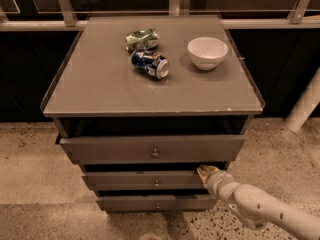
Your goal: Open middle drawer
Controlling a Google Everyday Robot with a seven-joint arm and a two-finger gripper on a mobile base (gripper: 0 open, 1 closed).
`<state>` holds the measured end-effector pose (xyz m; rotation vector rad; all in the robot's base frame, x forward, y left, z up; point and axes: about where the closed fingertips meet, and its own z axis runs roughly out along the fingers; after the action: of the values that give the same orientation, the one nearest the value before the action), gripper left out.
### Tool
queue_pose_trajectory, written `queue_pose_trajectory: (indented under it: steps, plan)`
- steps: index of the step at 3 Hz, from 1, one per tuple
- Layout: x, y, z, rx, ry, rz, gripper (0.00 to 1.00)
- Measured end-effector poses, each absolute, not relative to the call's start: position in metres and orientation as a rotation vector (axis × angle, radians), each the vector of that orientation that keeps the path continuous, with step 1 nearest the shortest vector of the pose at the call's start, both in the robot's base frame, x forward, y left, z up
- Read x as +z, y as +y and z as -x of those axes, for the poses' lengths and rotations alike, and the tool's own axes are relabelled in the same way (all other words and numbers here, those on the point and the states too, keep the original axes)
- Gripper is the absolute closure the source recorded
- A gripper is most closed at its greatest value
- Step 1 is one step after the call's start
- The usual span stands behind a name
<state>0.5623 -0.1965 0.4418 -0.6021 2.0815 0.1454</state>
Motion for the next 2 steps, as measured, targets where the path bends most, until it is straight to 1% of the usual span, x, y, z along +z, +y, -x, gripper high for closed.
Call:
queue_pose_trajectory:
  steps: [2]
  plan:
    - [0.4431,-0.1985,-0.5623,0.144,2.103,0.600,1.00]
